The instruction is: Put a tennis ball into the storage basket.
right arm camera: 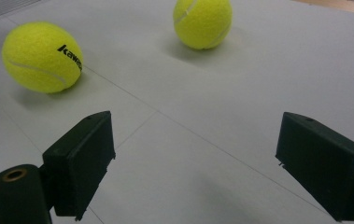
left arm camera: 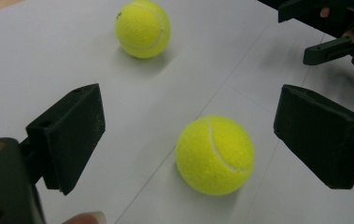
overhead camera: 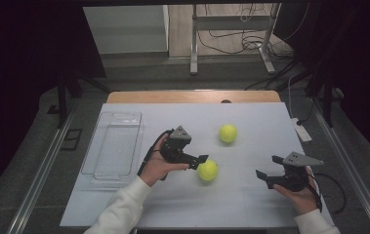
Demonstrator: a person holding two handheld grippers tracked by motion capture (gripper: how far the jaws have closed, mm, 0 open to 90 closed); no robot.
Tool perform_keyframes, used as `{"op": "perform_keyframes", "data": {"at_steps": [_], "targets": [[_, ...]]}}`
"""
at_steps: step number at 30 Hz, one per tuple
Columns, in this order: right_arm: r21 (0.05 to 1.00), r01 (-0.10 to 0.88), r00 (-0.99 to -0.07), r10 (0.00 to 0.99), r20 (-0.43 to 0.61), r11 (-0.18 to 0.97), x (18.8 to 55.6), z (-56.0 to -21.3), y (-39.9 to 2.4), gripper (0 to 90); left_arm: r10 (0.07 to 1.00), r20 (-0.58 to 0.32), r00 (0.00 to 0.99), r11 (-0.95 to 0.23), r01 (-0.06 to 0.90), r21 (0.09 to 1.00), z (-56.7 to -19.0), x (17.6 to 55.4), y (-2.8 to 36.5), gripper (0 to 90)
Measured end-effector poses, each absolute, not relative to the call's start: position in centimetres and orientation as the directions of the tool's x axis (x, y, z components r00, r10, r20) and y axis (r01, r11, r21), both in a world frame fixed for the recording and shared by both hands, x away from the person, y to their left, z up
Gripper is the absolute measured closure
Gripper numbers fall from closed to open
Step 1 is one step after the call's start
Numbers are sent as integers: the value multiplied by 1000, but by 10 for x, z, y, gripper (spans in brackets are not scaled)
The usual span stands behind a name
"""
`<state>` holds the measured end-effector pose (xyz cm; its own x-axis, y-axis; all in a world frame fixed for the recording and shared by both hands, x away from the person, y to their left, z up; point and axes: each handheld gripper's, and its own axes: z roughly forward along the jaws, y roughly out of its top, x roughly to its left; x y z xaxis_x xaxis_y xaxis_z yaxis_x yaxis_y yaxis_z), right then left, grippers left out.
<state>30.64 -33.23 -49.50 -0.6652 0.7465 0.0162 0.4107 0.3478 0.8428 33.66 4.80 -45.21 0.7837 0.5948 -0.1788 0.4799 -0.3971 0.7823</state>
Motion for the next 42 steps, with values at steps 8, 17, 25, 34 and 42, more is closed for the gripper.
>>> {"op": "perform_keyframes", "data": {"at_steps": [8, 17, 25, 34, 42], "targets": [[843, 411, -667, 745, 18, 347, 307, -495, -332, 118, 570, -179, 802, -429, 476, 768, -457, 336, 39, 93], [841, 411, -667, 745, 15, 351, 307, -496, -332, 118, 547, -190, 815, -465, 484, 741, -465, 338, 29, 80], [841, 410, -668, 744, 13, 353, 307, -496, -332, 118, 536, -195, 821, -491, 491, 720, -472, 337, 21, 63], [841, 409, -668, 744, 11, 355, 307, -496, -331, 119, 529, -194, 826, -523, 498, 691, -481, 339, 13, 44], [840, 410, -668, 744, 11, 355, 307, -496, -332, 119, 528, -188, 828, -550, 502, 667, -489, 339, 6, 34]]}}
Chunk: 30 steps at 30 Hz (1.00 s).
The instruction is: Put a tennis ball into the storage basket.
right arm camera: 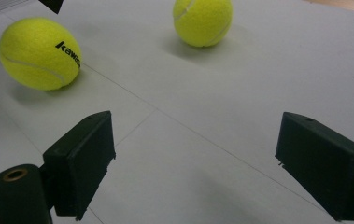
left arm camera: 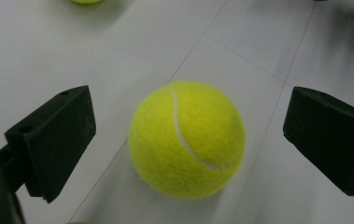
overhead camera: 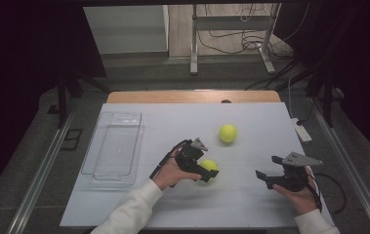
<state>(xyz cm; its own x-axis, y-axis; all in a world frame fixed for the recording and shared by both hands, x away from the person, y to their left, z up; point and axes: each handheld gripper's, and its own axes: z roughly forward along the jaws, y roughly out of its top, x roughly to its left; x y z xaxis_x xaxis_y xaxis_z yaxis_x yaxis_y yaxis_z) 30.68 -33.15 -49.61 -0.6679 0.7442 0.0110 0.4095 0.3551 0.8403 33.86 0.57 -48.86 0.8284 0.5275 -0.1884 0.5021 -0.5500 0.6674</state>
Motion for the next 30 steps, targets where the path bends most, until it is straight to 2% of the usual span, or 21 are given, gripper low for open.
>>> {"op": "perform_keyframes", "data": {"at_steps": [18, 21, 23, 24, 26, 30], "targets": [[839, 411, -667, 745, 11, 356, 307, -497, -331, 119, 530, -176, 830, -593, 511, 622, -505, 339, -5, 49], [839, 411, -666, 746, 9, 357, 307, -496, -331, 119, 534, -158, 831, -602, 505, 618, -507, 338, -6, 74], [839, 411, -666, 746, 9, 357, 306, -496, -331, 119, 537, -152, 830, -604, 504, 618, -507, 338, -6, 152], [839, 411, -666, 746, 9, 357, 306, -496, -331, 119, 542, -145, 828, -607, 504, 615, -508, 337, -7, 152], [840, 411, -666, 746, 12, 354, 307, -496, -332, 119, 544, -140, 828, -603, 501, 621, -507, 336, -6, 255], [841, 410, -666, 746, 11, 354, 306, -496, -332, 119, 537, -121, 835, -615, 485, 621, -506, 335, -5, 268]]}}
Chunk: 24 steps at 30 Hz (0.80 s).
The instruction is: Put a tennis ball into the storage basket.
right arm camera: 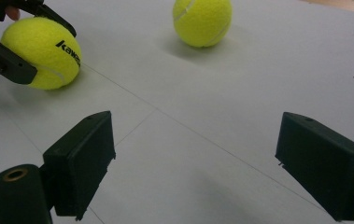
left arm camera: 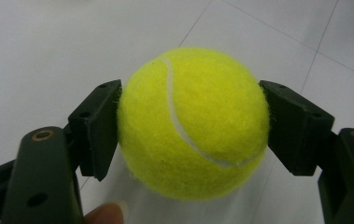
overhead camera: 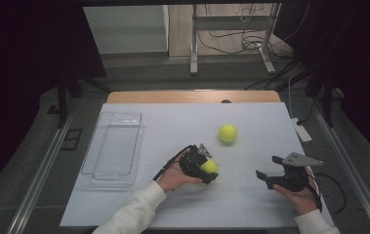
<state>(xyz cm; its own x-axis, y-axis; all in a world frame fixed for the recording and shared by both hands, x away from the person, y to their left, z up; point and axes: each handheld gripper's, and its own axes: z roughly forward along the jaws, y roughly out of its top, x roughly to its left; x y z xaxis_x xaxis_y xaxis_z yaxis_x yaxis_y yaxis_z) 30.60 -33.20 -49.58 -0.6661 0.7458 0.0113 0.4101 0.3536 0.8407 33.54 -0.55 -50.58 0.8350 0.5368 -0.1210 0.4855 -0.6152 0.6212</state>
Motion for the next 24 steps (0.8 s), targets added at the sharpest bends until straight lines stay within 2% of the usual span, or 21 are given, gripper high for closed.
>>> {"op": "perform_keyframes", "data": {"at_steps": [24], "targets": [[847, 407, -654, 756, 9, 342, 302, -494, -335, 121, 539, -116, 834, -547, 452, 705, -476, 334, 18, 271]]}}
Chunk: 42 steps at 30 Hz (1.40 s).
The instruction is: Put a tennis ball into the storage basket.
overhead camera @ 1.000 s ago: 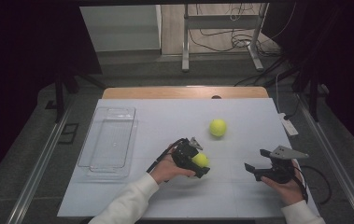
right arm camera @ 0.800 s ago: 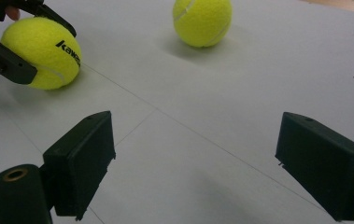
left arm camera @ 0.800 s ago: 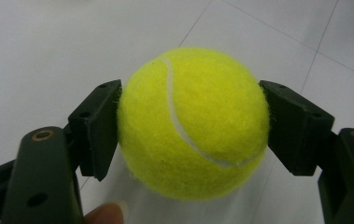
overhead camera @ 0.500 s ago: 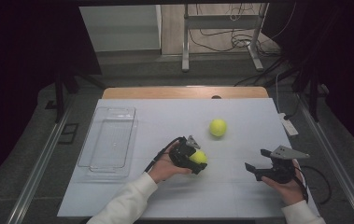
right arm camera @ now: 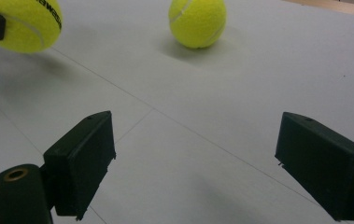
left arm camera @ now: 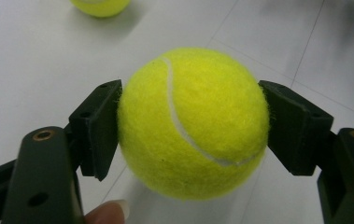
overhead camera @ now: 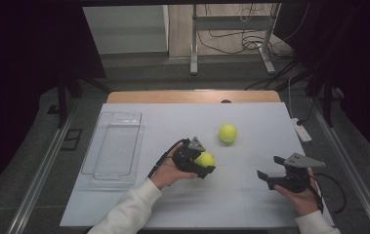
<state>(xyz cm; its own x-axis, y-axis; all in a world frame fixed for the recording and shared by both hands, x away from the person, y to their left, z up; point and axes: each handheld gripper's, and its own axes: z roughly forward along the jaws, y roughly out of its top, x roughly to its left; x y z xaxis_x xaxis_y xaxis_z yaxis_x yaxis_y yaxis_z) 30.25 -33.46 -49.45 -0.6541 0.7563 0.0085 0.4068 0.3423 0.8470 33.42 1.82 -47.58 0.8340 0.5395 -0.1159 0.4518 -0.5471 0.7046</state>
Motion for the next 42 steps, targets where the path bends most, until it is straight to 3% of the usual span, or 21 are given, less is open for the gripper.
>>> {"op": "perform_keyframes", "data": {"at_steps": [42], "targets": [[844, 401, -660, 751, -3, 356, 302, -495, -332, 124, 615, -101, 782, -418, 432, 799, -430, 336, 72, 270]]}}
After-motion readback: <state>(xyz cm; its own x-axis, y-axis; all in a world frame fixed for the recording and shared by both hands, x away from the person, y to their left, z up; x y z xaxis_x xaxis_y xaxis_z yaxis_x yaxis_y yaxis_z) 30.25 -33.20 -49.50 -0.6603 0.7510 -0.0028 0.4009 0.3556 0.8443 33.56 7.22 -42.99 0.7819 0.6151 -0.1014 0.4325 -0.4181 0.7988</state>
